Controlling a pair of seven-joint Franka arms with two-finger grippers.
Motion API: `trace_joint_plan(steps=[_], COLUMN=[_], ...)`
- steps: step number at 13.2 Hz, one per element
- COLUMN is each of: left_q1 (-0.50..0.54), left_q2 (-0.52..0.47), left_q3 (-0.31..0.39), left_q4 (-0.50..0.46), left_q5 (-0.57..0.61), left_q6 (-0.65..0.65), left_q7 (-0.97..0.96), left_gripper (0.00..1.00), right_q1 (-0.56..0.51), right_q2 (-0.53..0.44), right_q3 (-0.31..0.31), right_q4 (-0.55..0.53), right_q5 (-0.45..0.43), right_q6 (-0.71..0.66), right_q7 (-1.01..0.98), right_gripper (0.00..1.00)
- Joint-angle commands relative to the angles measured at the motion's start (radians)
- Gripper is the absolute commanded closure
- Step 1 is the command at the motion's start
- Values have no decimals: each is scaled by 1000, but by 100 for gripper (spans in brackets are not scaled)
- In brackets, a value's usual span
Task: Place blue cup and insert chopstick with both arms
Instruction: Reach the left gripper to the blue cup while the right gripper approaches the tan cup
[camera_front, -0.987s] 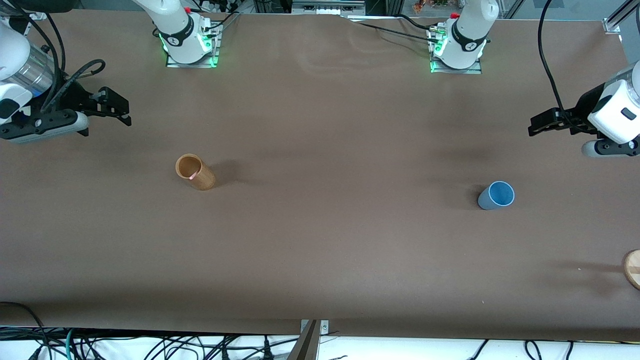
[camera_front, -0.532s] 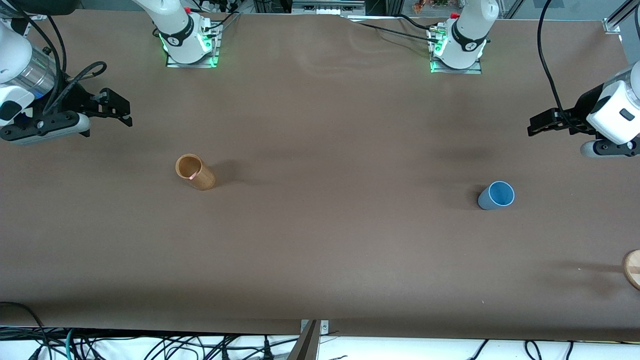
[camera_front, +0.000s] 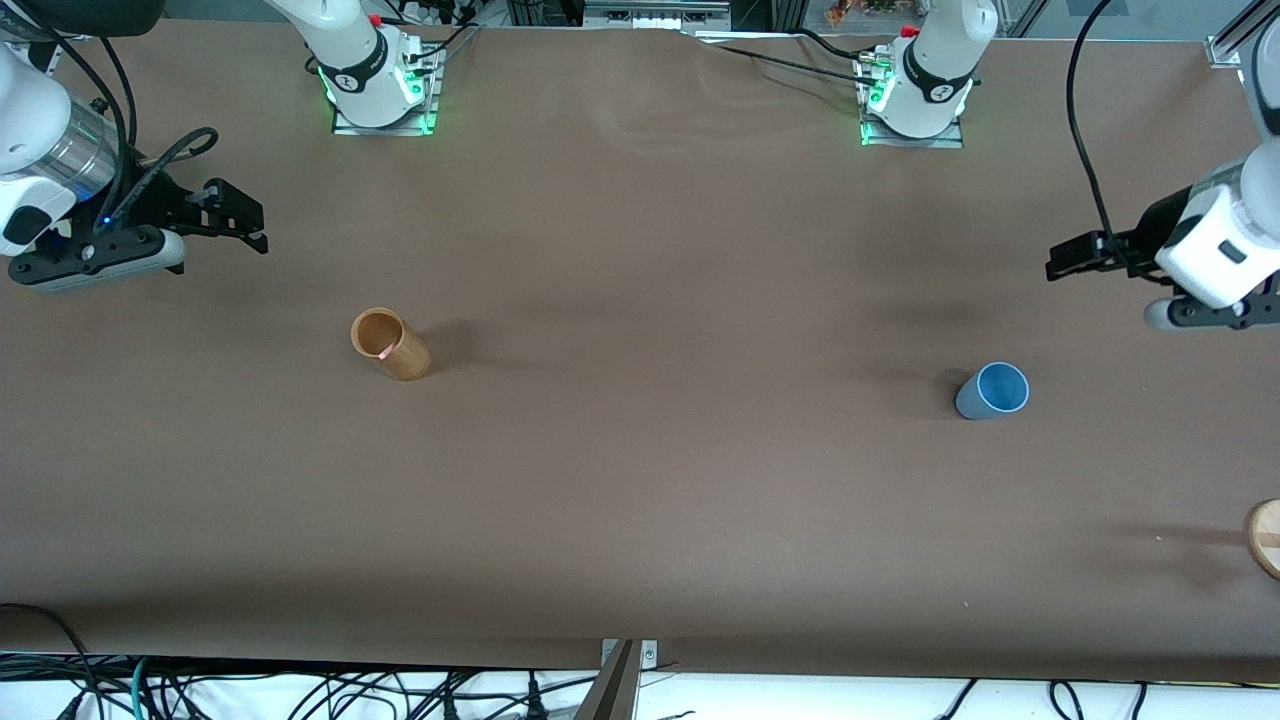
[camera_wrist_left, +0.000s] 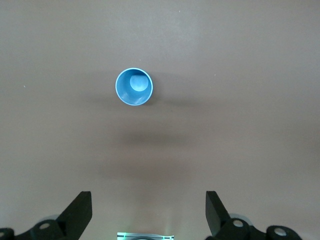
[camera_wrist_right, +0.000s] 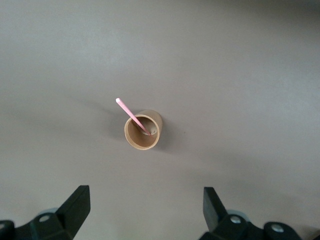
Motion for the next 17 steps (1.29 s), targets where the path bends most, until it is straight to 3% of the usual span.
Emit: trace_joint_plan(steps=[1,6,12,17], left_q1=[16,17,16,8], left_q2=[79,182,187,219], left_q3=[3,3,3,3], left_q4=[-2,-33,-240,-298], left_q5=[-12,-7,10,16], left_q6=[48,175,453,574], left_q7=[-6,2,4,4], left_gripper=[0,0,0,0], right_q1=[-12,-12,-12,-10], right_q2=[-13,-24,-38,-78], right_q3=[10,12,16,55], right_q4=[-18,-67,-207,-421], right_q5=[20,21,25,25], right_q6=[3,30,153,390], right_q7=[-5,-5,-8,-6], right_gripper=[0,0,0,0])
